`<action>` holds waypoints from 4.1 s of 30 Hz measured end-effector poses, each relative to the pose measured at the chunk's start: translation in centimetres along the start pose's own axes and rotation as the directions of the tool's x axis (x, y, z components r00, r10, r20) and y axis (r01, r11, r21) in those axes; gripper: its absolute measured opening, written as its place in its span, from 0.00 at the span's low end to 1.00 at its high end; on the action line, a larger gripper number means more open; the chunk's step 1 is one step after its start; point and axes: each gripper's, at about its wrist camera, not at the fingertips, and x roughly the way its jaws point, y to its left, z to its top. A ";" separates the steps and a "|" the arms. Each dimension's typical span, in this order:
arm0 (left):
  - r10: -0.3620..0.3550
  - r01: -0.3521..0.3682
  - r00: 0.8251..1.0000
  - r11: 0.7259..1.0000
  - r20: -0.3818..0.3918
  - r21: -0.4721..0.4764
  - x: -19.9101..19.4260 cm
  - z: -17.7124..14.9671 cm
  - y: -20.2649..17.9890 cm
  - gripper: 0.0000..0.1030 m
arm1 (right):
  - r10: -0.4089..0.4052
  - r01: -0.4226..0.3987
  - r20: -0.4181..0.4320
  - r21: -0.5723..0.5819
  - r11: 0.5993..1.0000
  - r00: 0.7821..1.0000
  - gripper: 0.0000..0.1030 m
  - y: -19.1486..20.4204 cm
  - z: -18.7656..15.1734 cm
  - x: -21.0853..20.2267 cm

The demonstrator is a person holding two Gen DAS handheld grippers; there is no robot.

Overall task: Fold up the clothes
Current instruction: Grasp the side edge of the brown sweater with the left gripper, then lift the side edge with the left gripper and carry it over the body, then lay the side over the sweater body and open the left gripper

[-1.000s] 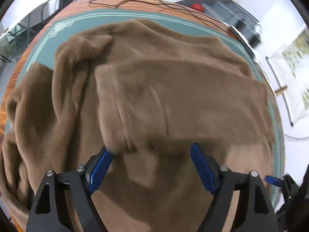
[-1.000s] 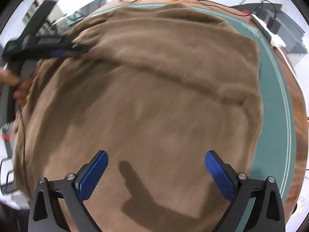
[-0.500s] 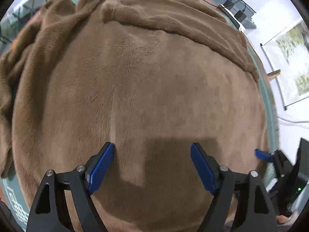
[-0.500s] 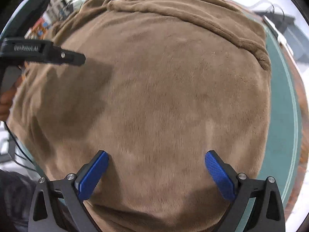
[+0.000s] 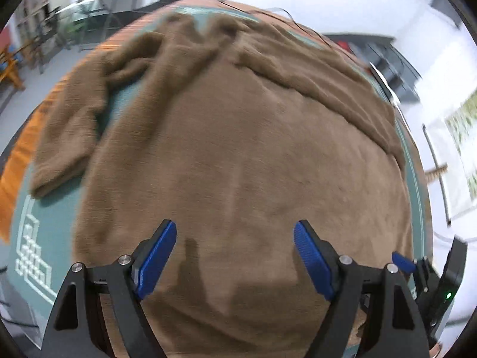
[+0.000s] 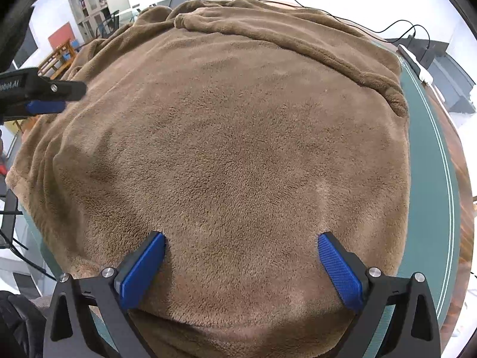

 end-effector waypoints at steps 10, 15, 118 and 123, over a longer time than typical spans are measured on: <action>0.130 -0.128 0.991 0.991 0.039 -0.031 -2.0 1.8 9.2 0.81 | 0.058 -0.065 0.050 0.150 0.987 0.997 1.00 0.0 2.3 -1.7; 0.174 -0.175 0.984 0.984 0.034 0.043 -1.3 2.2 12.8 0.82 | 0.164 -0.189 0.133 0.211 0.959 0.978 1.00 2.9 6.2 -2.3; -0.354 0.358 0.928 0.934 -0.116 0.014 8.0 9.3 -9.9 0.23 | 0.166 -0.251 0.207 0.507 0.824 0.964 1.00 -7.2 7.5 -4.0; -0.346 0.345 0.929 0.938 -0.128 -0.034 7.2 7.4 -9.3 0.58 | 0.223 -0.313 0.242 0.448 0.837 0.944 1.00 -7.5 7.9 -4.2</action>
